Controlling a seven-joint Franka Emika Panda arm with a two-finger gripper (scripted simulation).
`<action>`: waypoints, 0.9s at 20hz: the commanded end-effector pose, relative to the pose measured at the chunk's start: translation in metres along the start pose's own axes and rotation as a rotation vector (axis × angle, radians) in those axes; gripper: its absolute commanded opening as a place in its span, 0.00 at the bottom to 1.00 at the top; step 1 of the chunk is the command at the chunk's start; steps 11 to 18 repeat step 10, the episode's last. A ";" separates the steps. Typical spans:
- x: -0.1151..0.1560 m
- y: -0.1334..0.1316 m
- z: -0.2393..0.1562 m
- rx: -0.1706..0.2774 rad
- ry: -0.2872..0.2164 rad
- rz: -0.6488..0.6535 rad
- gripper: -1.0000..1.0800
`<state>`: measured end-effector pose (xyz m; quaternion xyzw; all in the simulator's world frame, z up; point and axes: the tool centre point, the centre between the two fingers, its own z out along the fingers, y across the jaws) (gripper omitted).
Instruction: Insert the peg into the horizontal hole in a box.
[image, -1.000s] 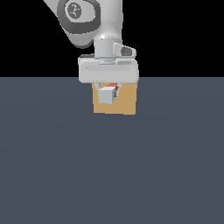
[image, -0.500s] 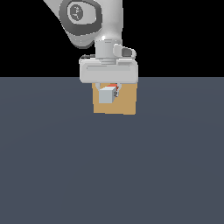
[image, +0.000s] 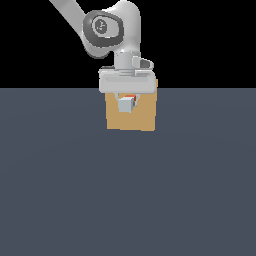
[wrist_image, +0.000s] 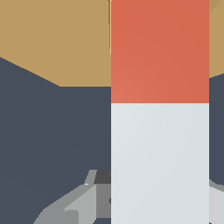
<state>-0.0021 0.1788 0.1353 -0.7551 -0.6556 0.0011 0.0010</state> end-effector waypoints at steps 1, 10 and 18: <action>0.019 0.001 -0.003 -0.005 0.002 0.001 0.00; 0.043 0.003 -0.003 -0.005 0.002 0.001 0.00; 0.043 0.003 -0.003 -0.005 0.002 0.001 0.00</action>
